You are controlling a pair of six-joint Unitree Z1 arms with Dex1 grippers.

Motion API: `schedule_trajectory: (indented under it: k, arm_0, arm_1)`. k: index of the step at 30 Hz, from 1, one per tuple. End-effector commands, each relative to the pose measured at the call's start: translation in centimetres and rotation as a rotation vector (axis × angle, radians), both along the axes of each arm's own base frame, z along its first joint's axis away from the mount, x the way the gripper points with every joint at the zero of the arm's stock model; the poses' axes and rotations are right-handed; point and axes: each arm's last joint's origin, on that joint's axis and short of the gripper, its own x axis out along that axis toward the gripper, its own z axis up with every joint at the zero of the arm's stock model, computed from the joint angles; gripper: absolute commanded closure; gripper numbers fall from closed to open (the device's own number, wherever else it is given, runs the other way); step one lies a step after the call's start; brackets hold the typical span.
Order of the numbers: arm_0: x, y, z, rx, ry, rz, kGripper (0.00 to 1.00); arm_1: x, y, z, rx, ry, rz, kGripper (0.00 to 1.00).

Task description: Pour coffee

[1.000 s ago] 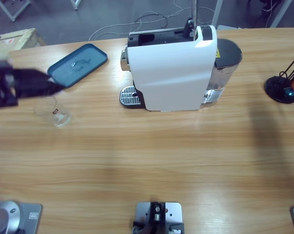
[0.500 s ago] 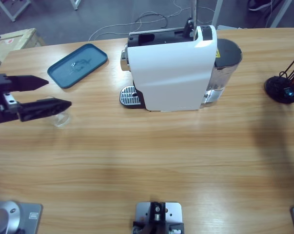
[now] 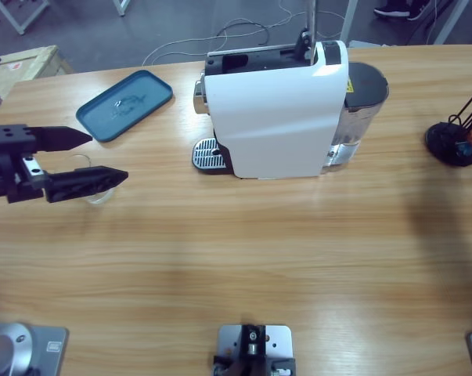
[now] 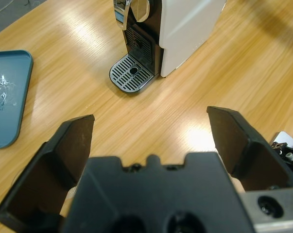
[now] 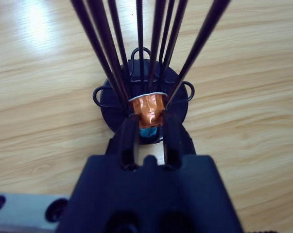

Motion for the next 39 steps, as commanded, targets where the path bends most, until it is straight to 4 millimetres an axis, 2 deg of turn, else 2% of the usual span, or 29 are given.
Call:
schedule_trajectory:
  k: [1, 2, 3, 11, 13, 15, 16, 20, 21, 22, 29, 34, 39]
  arm_0:
    - [0.2, -0.4, -0.3, 0.003, 0.011, 0.002, 0.0]
    - [0.2, -0.4, -0.3, 0.004, 0.011, 0.003, 0.0]
    - [0.2, -0.4, -0.3, 0.005, 0.013, 0.004, 0.0]
    - [-0.1, -0.1, -0.4, 0.005, 0.011, 0.006, 0.0]
    - [0.0, -0.1, -0.4, 0.006, 0.011, 0.007, 0.0]
    - [0.0, -0.1, -0.3, 0.002, 0.01, 0.007, 0.0]
    - [0.0, -0.1, -0.3, 0.002, 0.009, 0.007, 0.0]
    - [-0.1, 0.0, -0.3, 0.001, 0.008, 0.008, 0.004]
    - [-0.1, 0.0, -0.4, 0.001, 0.008, 0.008, 0.004]
    - [-0.1, 0.0, -0.4, 0.001, 0.009, 0.008, 0.004]
    - [-0.2, 0.1, -0.3, -0.002, 0.004, 0.011, 0.009]
    - [-0.4, 0.3, -0.3, -0.009, 0.007, 0.016, 0.009]
    - [-0.5, 0.4, -0.5, -0.006, 0.011, 0.018, 0.009]
  arm_1:
    - [-0.3, -0.2, -1.5, 0.013, 0.032, 0.007, 0.669]
    - [-0.3, -0.2, -1.5, 0.016, 0.029, 0.005, 0.541]
    - [-0.3, -0.2, -1.6, 0.017, 0.033, 0.005, 0.52]
    - [-0.2, -0.3, -2.1, 0.017, 0.042, -0.008, 0.529]
    - [-0.2, -0.3, -2.1, 0.017, 0.041, -0.008, 0.594]
    - [-0.1, -0.2, -2.1, 0.015, 0.034, -0.004, 0.782]
    - [-0.1, -0.2, -2.2, 0.015, 0.035, 0.0, 0.837]
    - [0.1, -0.2, -2.5, 0.017, 0.039, 0.005, 0.854]
    - [0.1, -0.2, -2.5, 0.016, 0.039, 0.006, 0.938]
    - [0.1, -0.2, -2.5, 0.015, 0.037, 0.008, 0.961]
    - [-0.3, -0.4, -2.0, 0.014, 0.004, 0.013, 1.0]
    - [-1.4, -0.6, 0.5, 0.011, -0.051, 0.024, 1.0]
    - [-1.3, -0.6, 7.3, 0.014, -0.179, 0.019, 1.0]
